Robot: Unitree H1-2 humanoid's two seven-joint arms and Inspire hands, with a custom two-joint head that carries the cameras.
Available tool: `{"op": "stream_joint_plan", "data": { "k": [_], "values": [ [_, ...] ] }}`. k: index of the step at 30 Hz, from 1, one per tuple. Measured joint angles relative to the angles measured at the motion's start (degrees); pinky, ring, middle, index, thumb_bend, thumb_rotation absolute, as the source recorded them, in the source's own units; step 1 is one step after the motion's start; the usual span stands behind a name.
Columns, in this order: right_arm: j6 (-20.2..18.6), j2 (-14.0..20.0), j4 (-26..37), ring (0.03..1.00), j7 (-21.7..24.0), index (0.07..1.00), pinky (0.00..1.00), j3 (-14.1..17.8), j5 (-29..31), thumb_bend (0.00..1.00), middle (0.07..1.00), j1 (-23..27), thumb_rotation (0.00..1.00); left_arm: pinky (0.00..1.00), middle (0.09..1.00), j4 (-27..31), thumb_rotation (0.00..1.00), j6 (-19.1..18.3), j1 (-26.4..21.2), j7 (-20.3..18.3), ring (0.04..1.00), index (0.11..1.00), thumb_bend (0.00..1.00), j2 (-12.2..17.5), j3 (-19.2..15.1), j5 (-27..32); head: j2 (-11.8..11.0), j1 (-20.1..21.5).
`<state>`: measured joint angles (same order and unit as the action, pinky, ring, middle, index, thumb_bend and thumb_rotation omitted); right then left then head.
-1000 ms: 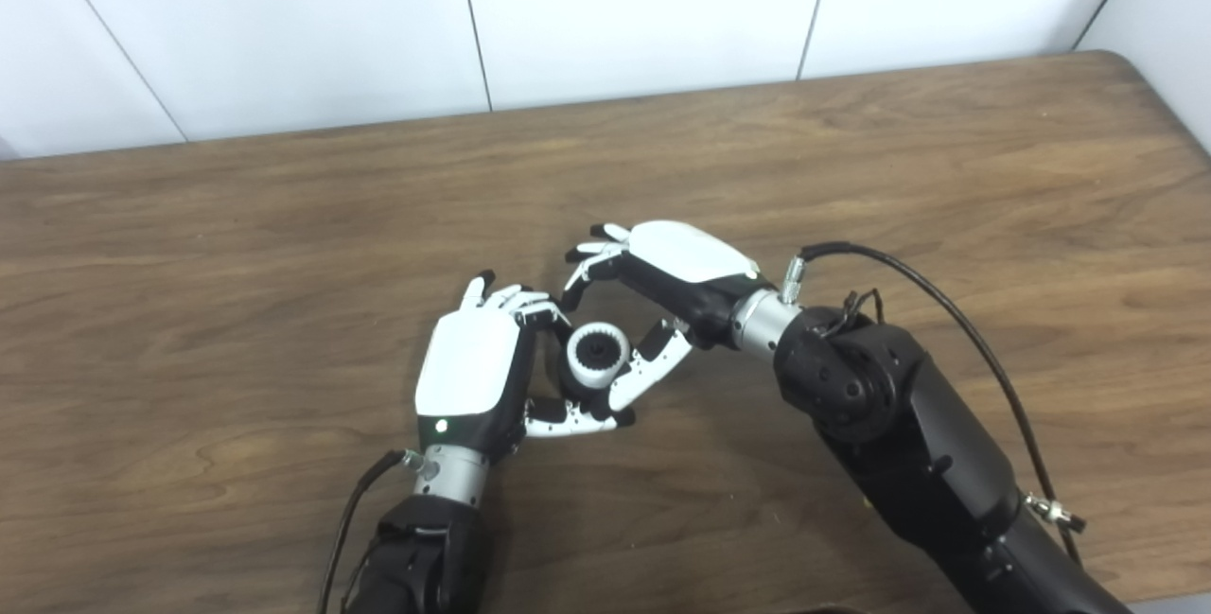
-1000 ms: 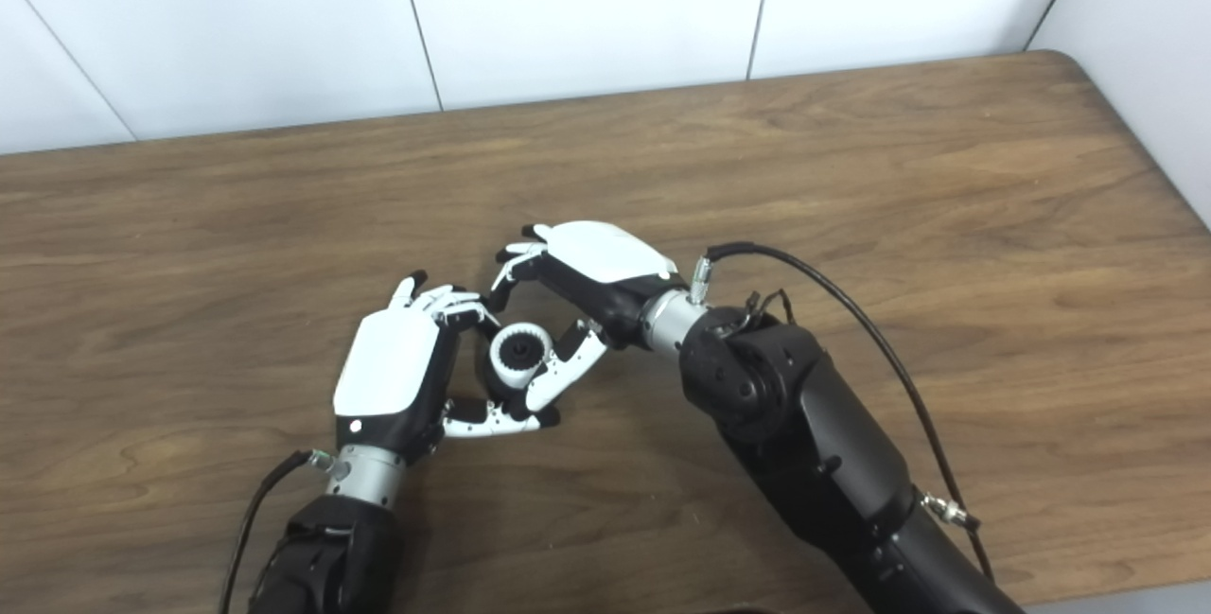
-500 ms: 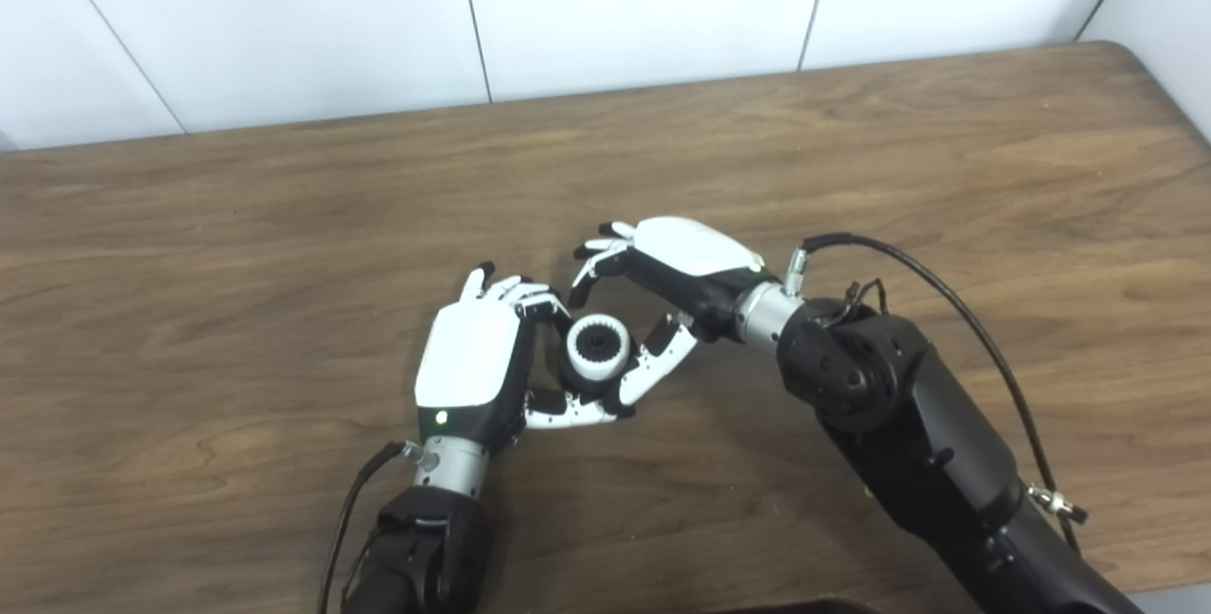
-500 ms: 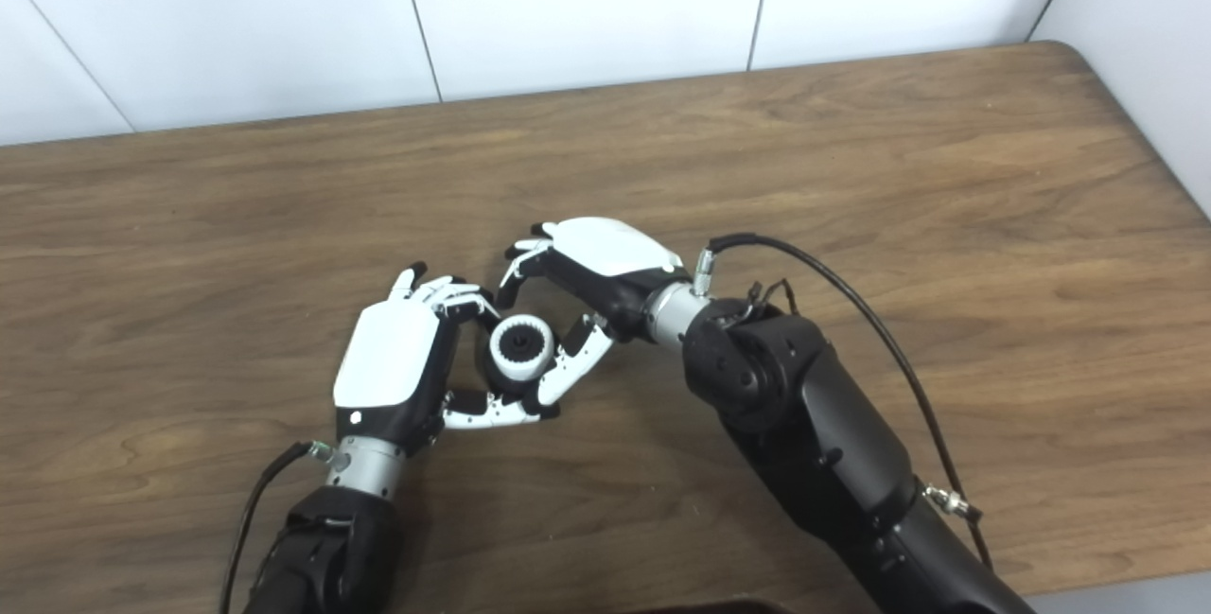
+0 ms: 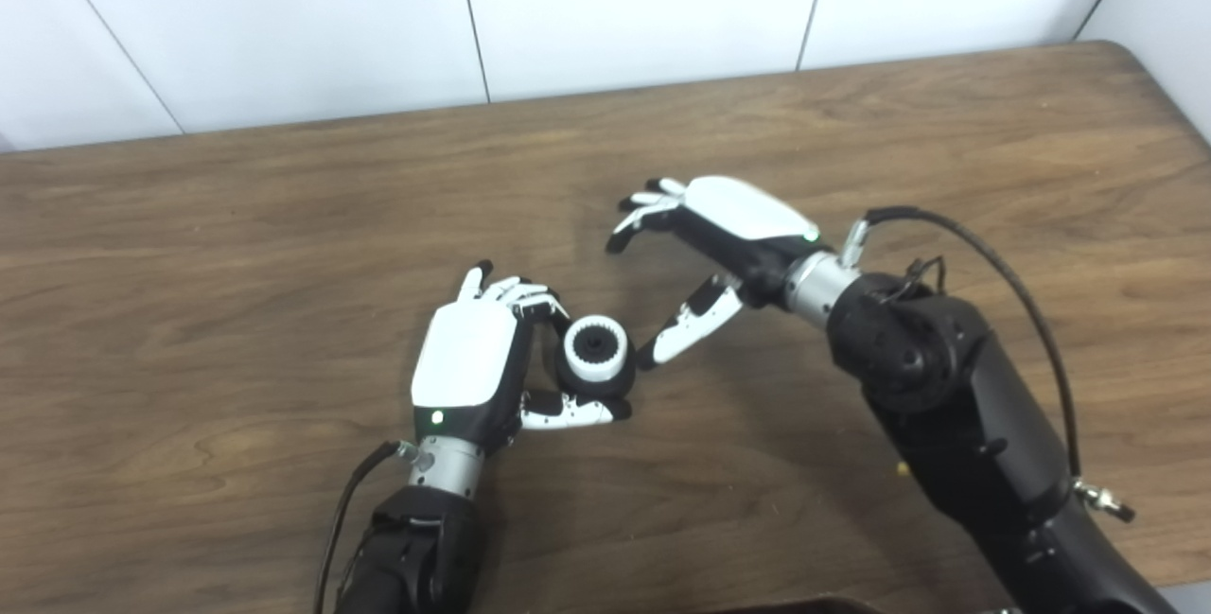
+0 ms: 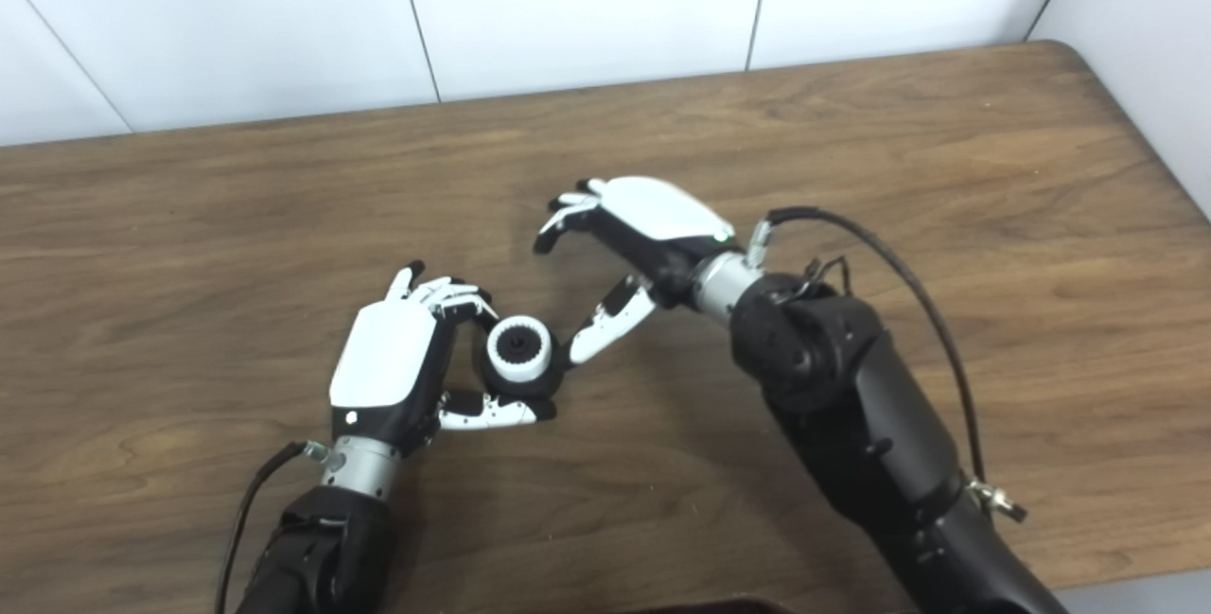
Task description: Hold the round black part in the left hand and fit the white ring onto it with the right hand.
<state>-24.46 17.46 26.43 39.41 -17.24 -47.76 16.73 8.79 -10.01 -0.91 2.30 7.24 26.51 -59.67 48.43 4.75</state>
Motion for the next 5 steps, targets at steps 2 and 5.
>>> {"op": "stream_joint_plan", "data": {
  "k": [2, 5],
  "values": [
    [-0.2, 0.4, 0.4, 1.0, 0.0, 0.75, 1.0, 0.5, 0.1, 0.96, 0.925, -0.3, 0.35, 0.97, 0.736, 0.0, 0.05, 0.3, 0.0, 0.1, 0.819, 0.484, 0.52, 0.2, -0.3, 0.2, -0.1, 0.0],
    [-0.3, 1.0, 1.2, 1.0, 0.0, 0.757, 1.0, 1.2, 0.4, 0.95, 0.921, -1.0, 0.35, 0.96, 0.734, 0.0, 0.06, 1.1, 0.1, 0.2, 0.816, 0.486, 0.52, 0.3, -0.5, 0.6, -0.1, 0.0]
  ]
}}
